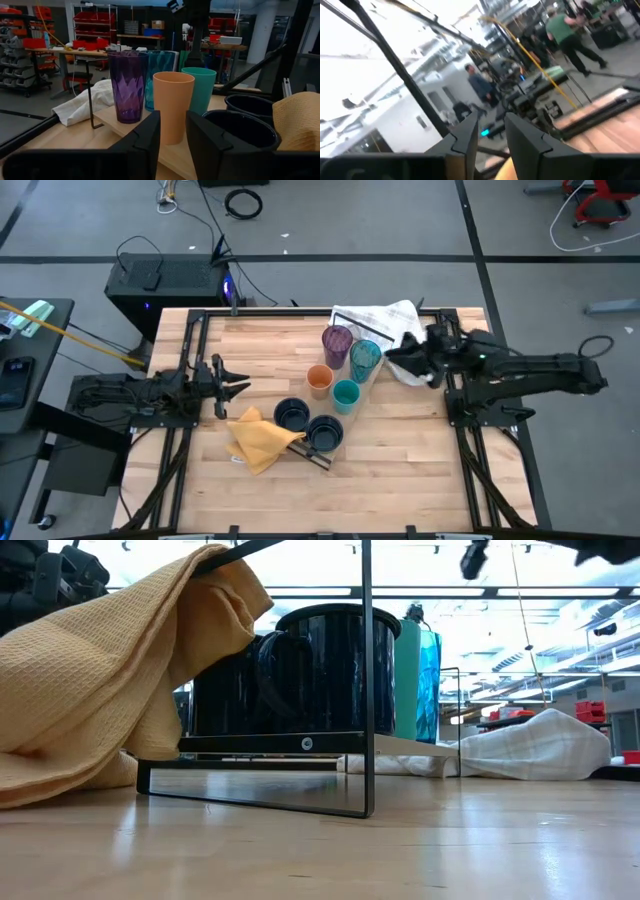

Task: Stack small to large cups/mugs on shelf
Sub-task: Return to Home Position

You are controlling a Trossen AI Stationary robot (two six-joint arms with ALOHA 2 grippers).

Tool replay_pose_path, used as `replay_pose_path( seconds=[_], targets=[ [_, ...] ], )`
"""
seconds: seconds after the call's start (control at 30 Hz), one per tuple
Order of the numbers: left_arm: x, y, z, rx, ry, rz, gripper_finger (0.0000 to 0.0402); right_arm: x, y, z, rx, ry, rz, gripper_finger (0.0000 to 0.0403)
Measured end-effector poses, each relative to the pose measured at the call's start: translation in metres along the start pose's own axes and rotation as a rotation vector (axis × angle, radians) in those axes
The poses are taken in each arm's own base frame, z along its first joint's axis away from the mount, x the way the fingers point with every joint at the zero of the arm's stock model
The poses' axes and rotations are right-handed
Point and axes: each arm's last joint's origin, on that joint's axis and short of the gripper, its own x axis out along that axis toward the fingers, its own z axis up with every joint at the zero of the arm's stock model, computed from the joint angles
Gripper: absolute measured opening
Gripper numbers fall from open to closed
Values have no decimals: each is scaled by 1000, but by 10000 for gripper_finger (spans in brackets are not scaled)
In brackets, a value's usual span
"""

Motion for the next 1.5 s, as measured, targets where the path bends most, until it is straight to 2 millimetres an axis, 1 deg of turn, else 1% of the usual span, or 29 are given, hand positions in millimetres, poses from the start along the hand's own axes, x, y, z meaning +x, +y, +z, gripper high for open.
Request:
replay_pose_path(
  seconds=[0.13, 0.23, 0.37, 0.43, 0.57, 0.67, 0.77, 1.1, 1.3, 1.5],
  targets=[
    [0, 0, -1, 1, 7, 2, 101, -30, 1, -2, 5, -25, 35, 103],
    [0, 0, -1, 2, 7, 13, 103, -46, 0, -10, 20, 38, -3, 103],
    [0, 1, -1, 4, 11, 22, 100, -56, -5, -24, 18, 159, -58, 103],
    [0, 1, -1, 5, 12, 29, 99, -60, -6, -29, -3, 174, -58, 103],
    [0, 1, -2, 17, 14, 44, 102, -67, -14, -41, -43, 148, -59, 103],
    [0, 2, -2, 25, 19, 57, 105, -76, -22, -53, -44, 106, -38, 103],
    [0, 2, -2, 25, 19, 61, 105, -83, -26, -61, -37, 64, -10, 103],
    [0, 2, -2, 25, 19, 62, 105, -97, -45, -90, -30, 9, 29, 103],
    [0, 2, -2, 25, 19, 61, 104, -97, -46, -92, -54, 4, 49, 103],
    [0, 2, -2, -1, 21, 60, 105, -97, -48, -97, -46, 70, 61, 103]
  ],
)
